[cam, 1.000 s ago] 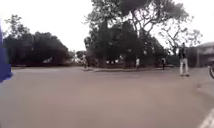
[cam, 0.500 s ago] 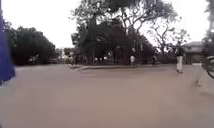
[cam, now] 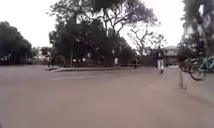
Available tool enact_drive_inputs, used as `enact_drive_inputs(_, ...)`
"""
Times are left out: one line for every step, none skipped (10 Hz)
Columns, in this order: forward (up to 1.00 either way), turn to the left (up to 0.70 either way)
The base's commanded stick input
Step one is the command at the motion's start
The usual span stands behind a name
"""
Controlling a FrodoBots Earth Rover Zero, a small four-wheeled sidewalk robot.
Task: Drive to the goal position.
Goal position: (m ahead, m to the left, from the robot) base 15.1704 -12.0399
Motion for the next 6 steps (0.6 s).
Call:
enact_drive_inputs(1.00, -0.27)
enact_drive_inputs(1.00, -0.03)
enact_drive_inputs(1.00, 0.00)
enact_drive_inputs(1.00, 0.00)
enact_drive_inputs(1.00, 0.00)
enact_drive_inputs(1.00, 0.00)
